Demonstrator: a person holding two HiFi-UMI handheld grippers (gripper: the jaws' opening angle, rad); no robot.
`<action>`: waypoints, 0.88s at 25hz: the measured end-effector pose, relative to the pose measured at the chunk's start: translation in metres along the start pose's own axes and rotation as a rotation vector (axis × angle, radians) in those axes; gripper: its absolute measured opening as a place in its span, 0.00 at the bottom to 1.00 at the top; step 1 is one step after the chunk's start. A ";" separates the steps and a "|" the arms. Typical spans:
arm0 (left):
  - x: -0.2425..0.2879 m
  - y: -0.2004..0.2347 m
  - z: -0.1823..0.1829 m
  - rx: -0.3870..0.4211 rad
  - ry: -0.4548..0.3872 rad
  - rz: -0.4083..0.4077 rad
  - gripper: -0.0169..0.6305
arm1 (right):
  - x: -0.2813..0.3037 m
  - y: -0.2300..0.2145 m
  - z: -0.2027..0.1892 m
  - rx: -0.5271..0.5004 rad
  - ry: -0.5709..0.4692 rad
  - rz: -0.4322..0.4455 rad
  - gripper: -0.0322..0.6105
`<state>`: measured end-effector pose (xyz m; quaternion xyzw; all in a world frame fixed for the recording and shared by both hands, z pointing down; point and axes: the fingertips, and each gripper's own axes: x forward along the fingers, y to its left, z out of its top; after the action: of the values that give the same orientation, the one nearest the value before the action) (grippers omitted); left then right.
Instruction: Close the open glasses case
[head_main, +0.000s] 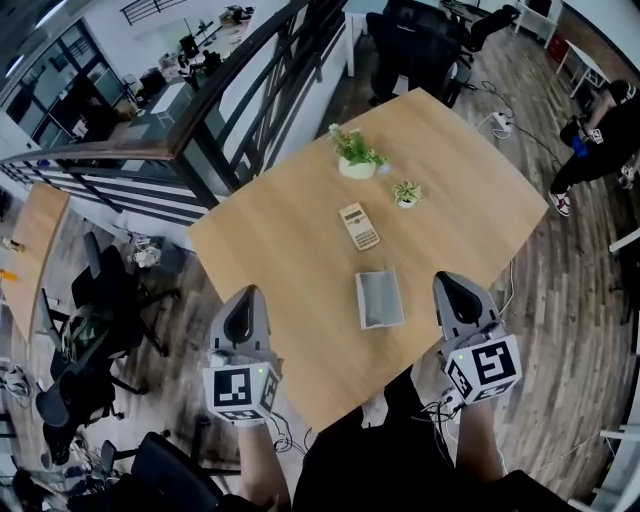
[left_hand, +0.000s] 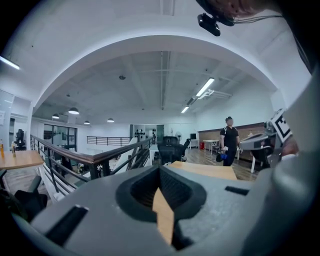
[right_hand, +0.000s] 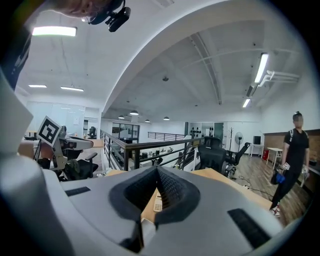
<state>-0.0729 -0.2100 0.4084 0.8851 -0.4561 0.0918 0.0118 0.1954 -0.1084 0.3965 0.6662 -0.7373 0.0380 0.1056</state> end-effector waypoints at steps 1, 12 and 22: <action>0.003 -0.006 0.001 -0.004 0.001 0.005 0.02 | 0.001 -0.006 0.000 0.003 -0.003 0.006 0.07; 0.021 -0.053 -0.009 0.010 0.038 -0.006 0.02 | -0.011 -0.054 -0.032 0.078 0.030 -0.020 0.07; 0.017 -0.046 -0.013 -0.014 0.041 0.008 0.02 | 0.017 -0.040 -0.064 0.122 0.107 0.050 0.25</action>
<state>-0.0282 -0.1954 0.4268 0.8810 -0.4601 0.1070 0.0272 0.2404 -0.1165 0.4592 0.6497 -0.7434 0.1212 0.1029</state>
